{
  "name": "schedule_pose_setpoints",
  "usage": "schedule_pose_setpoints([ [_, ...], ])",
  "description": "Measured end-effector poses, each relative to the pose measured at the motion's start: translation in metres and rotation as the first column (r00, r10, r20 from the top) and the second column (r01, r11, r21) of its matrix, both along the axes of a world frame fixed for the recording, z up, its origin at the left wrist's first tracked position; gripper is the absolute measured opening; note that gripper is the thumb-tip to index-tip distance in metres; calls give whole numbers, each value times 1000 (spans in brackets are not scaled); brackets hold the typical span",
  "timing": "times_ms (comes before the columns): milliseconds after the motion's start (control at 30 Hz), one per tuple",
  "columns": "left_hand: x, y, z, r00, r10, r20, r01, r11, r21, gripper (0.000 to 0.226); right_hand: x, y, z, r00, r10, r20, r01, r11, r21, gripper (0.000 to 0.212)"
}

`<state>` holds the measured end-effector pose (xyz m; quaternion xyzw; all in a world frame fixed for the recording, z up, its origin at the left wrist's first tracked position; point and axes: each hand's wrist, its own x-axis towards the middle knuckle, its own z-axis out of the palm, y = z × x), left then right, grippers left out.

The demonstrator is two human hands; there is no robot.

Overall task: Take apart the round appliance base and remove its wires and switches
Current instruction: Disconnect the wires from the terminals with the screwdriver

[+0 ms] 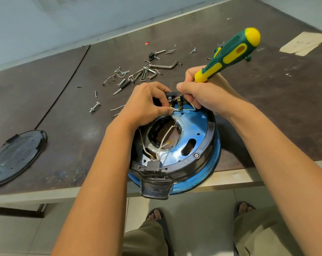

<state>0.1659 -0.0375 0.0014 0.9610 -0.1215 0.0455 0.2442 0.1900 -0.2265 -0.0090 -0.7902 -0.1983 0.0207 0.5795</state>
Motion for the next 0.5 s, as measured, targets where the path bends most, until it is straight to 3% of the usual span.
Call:
schedule_pose_setpoints([
  [167, -2, -2, 2, 1000, -12, -5, 12, 1000, -12, 9, 1, 1, 4, 997, -7, -71, 7, 1000, -5, 35],
  [500, -1, 0, 0, 1000, -6, 17, 7, 1000, -10, 10, 0, -7, -3, 994, 61, 86, -61, 998, -6, 34],
])
